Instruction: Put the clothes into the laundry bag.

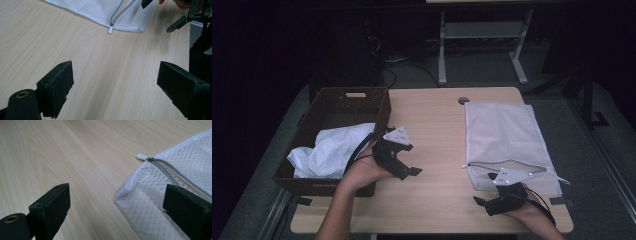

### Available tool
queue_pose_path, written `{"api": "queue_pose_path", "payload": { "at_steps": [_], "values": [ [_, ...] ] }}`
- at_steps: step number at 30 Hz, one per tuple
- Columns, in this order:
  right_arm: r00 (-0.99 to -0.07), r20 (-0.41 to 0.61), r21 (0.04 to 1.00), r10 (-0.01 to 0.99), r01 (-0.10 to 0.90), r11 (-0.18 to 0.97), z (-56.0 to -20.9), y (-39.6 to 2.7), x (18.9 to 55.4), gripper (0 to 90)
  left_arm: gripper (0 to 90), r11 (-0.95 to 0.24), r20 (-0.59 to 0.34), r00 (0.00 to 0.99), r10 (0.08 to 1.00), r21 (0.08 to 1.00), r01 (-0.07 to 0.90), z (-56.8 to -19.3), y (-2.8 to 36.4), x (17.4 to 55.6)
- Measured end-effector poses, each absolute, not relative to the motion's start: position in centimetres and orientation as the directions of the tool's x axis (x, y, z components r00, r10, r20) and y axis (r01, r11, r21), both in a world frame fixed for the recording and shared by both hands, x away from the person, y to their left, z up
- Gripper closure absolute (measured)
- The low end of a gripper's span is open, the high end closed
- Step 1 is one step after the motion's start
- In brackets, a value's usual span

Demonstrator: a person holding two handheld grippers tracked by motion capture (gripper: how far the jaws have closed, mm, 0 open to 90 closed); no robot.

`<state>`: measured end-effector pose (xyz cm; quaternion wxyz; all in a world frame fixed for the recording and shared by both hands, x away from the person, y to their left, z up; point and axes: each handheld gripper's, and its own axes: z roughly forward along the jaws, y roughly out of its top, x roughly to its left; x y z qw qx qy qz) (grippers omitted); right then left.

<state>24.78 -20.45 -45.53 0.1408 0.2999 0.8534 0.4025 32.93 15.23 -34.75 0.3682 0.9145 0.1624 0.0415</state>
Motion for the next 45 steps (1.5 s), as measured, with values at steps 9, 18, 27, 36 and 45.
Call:
{"api": "queue_pose_path", "payload": {
  "at_steps": [9,18,27,36,45],
  "values": [
    [-0.785,0.002,0.767,0.619,0.398,0.503,-45.7,-20.3,24.9,7.1,13.5,-0.667,-0.027,0.931,0.365,0.690,0.281,-33.9,17.3,33.5],
    [-0.785,0.007,0.767,0.619,0.402,0.500,-45.7,-20.3,25.0,7.1,13.6,-0.658,-0.008,0.913,0.407,0.691,0.299,-33.0,19.5,33.9],
    [-0.780,0.006,0.768,0.626,0.405,0.497,-45.7,-20.4,25.0,7.1,13.7,-0.652,0.008,0.885,0.465,0.679,0.337,-32.7,22.2,34.9],
    [-0.777,0.007,0.769,0.629,0.406,0.494,-45.7,-20.3,25.0,7.1,13.7,-0.603,0.019,0.819,0.573,0.687,0.405,-32.8,26.4,35.6],
    [-0.785,0.012,0.763,0.620,0.407,0.501,-45.9,-20.1,25.0,7.1,13.7,-0.553,0.032,0.743,0.669,0.689,0.468,-33.4,30.3,36.3]
  ]
}}
